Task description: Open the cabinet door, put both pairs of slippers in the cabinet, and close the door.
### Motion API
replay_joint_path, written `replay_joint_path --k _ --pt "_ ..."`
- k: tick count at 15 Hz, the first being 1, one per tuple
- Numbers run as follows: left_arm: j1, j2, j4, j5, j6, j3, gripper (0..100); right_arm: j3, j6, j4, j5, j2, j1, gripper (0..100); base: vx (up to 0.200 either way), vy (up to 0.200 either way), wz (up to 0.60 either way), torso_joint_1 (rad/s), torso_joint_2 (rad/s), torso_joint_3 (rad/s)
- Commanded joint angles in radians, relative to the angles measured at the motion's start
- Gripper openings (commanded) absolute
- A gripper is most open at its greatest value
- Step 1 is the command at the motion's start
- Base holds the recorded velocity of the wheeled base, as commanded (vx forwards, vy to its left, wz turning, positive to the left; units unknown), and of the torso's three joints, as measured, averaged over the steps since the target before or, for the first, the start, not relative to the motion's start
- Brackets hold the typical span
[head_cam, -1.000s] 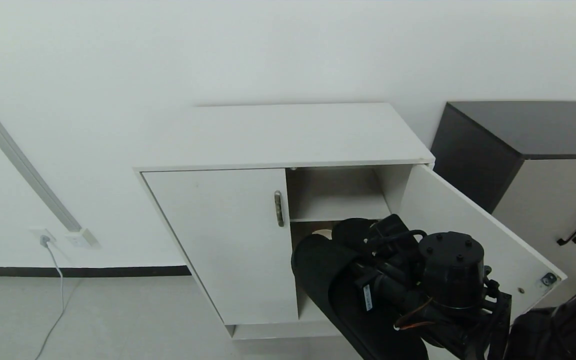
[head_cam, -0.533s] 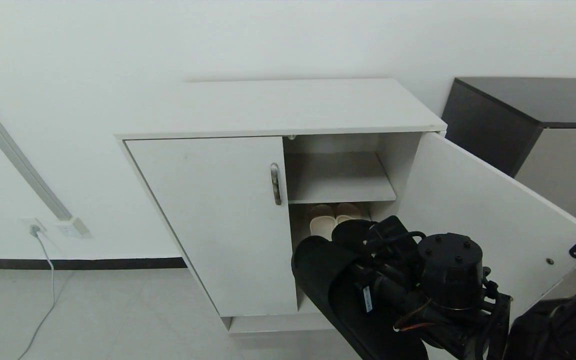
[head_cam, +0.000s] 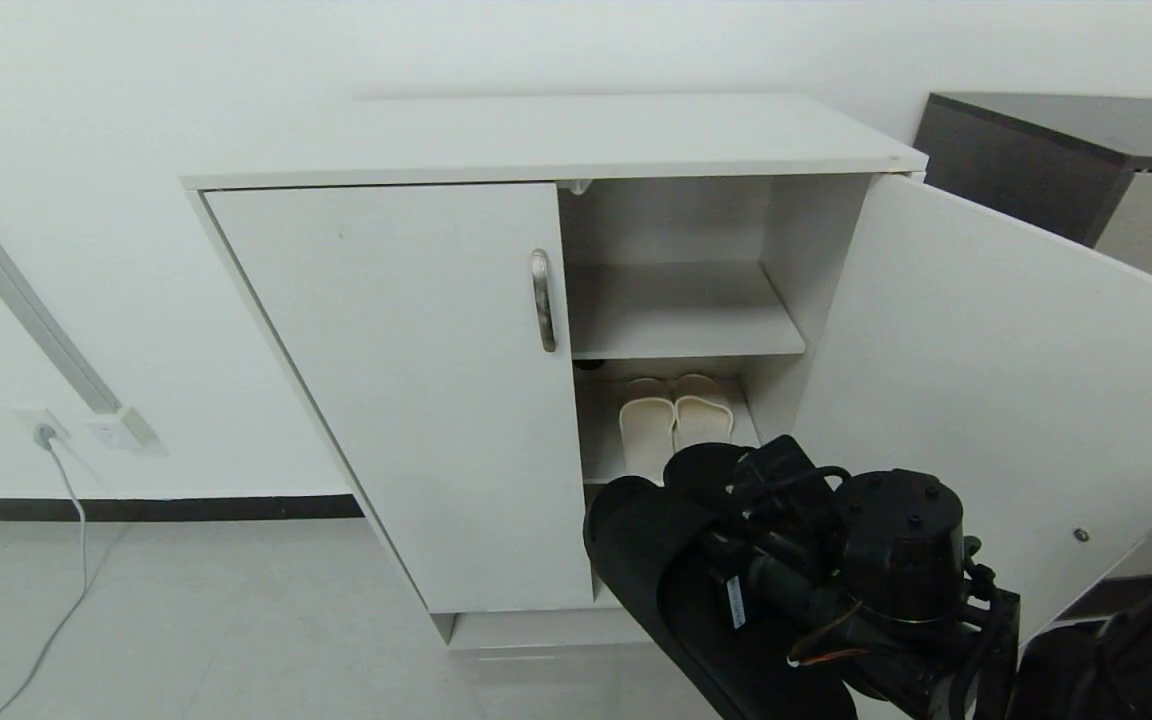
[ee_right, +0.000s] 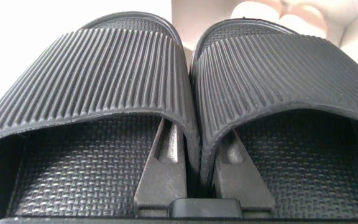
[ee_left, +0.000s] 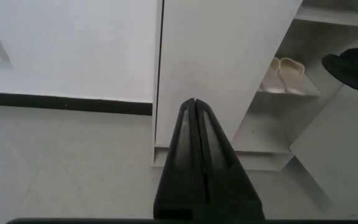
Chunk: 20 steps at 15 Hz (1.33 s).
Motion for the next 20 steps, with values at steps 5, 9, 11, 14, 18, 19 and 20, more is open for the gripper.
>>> replay_joint_path --k 5,9,11,14,18,19,20 --pt "0.0 0.0 0.0 0.0 0.0 0.0 0 0.0 -0.003 -0.001 -0.001 0.012 0.002 0 0.0 0.0 0.0 -0.041 0.3 0.256" --pt "0.0 0.0 0.0 0.002 0.0 0.0 0 0.0 -0.003 -0.001 0.002 0.015 0.008 0 0.0 0.0 0.0 -0.001 0.09 0.09" --pt "0.0 0.0 0.0 0.002 -0.001 0.0 0 -0.002 -0.001 -0.001 0.005 0.015 0.008 0 0.0 0.0 0.0 0.0 0.0 0.0" --pt "0.0 0.0 0.0 0.002 -0.001 0.0 0 0.003 -0.001 -0.001 0.005 0.023 0.01 0 0.0 0.0 0.0 0.0 0.0 0.0" --pt "0.0 0.0 0.0 0.002 -0.001 0.0 0 0.006 -0.007 -0.088 0.006 0.069 0.016 0 0.0 0.0 0.0 0.0 0.0 0.0" --pt "0.0 0.0 0.0 0.002 -0.001 0.0 0 0.006 -0.026 -0.13 0.008 0.094 0.014 0 0.0 0.0 0.0 0.0 0.0 0.0" --pt "0.0 0.0 0.0 0.002 -0.001 0.0 0 0.006 -0.038 -0.162 0.008 0.112 0.014 0 0.0 0.0 0.0 0.0 0.0 0.0"
